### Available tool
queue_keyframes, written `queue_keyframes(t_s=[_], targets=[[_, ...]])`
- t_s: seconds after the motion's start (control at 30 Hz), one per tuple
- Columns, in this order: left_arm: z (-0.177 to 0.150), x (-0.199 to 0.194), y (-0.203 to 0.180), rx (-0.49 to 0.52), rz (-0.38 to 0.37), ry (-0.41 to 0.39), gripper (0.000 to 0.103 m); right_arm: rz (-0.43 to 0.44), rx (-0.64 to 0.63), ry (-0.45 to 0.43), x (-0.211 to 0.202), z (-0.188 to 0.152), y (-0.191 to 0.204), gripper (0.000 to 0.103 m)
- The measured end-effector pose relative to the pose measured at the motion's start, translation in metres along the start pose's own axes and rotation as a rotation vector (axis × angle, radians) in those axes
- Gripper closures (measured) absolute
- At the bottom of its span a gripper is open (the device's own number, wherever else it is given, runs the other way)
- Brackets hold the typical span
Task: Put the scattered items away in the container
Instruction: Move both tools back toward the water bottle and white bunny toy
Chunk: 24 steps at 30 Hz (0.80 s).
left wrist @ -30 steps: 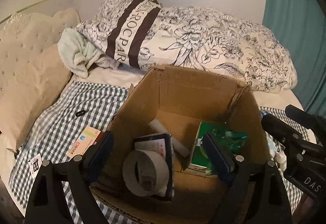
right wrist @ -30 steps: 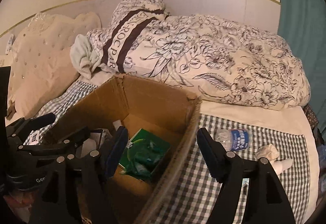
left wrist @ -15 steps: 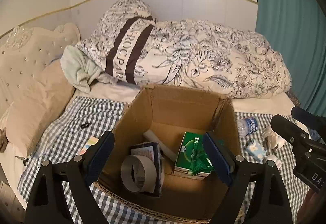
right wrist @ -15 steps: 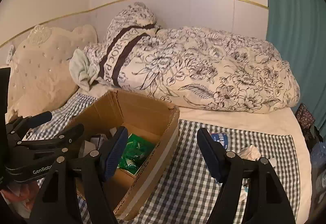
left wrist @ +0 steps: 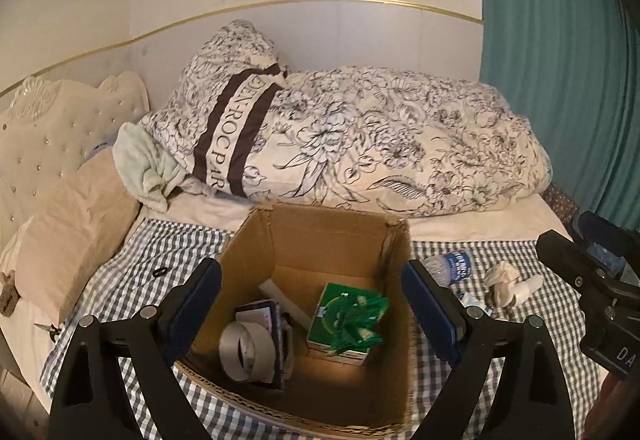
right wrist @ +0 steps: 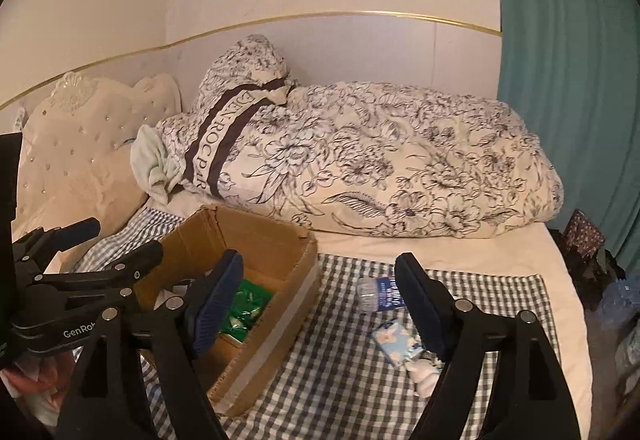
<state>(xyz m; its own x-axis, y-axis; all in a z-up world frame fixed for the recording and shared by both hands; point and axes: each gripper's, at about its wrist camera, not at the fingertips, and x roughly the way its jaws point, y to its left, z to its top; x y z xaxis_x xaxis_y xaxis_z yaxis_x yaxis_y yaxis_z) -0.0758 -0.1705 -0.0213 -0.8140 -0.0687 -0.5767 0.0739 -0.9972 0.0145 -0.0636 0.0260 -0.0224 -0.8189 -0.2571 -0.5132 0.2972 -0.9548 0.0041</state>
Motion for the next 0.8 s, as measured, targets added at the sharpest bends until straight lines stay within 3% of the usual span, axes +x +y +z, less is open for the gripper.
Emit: queue_keyframes(t_s=[0.8], targets=[[0.02,-0.019,-0.103,0.088,-0.1,-0.067,0.004,-0.139,0.073,-0.025,-0.048,-0.011,-0.101,0.01]])
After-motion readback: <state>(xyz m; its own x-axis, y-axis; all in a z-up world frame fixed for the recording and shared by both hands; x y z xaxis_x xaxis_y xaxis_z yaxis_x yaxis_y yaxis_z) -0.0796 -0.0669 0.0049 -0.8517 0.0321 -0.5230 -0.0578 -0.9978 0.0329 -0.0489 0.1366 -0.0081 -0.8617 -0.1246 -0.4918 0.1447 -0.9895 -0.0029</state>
